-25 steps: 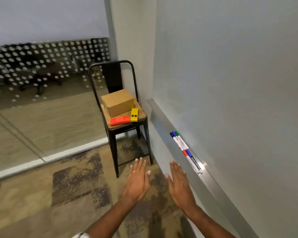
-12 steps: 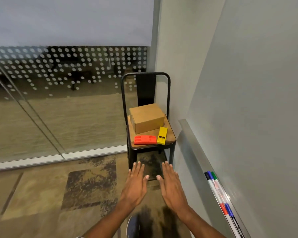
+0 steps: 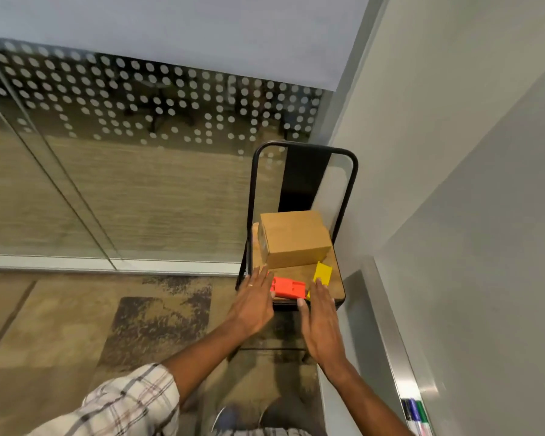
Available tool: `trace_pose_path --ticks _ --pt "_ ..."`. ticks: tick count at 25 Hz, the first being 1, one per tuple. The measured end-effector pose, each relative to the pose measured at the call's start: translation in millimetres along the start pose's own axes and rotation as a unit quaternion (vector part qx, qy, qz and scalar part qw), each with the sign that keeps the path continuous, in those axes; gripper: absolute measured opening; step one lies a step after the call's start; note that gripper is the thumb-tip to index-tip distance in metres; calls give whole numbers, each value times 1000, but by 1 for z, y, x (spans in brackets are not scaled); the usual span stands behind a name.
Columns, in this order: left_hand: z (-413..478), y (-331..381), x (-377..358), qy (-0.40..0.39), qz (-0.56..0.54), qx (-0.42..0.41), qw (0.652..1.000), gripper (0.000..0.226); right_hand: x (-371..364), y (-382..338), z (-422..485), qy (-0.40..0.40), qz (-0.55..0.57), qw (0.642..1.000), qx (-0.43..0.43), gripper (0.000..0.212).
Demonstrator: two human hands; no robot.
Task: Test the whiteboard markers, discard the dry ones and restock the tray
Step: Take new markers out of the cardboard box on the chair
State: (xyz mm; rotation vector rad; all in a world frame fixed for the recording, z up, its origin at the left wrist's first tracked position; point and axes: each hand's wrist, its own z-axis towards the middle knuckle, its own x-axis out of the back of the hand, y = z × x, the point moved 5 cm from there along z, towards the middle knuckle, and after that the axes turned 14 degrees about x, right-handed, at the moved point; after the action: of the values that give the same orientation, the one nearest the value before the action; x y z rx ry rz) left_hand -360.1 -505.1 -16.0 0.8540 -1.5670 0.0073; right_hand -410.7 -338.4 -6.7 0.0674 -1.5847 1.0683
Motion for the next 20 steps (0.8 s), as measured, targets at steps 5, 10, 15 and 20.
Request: trace_pose_path --ticks 5,10,15,20 --pt "62 8 -3 -4 -6 20 1000 68 -3 30 76 -25 -34 999 28 67" --pt "133 30 0 -12 28 57 998 76 -3 62 173 -111 -71 985 108 77" --pt "195 39 -11 -58 110 25 992 93 -4 104 244 -202 -123 944 229 90" --pt "218 31 -7 -58 137 18 989 91 -9 121 272 -208 -131 939 243 89"
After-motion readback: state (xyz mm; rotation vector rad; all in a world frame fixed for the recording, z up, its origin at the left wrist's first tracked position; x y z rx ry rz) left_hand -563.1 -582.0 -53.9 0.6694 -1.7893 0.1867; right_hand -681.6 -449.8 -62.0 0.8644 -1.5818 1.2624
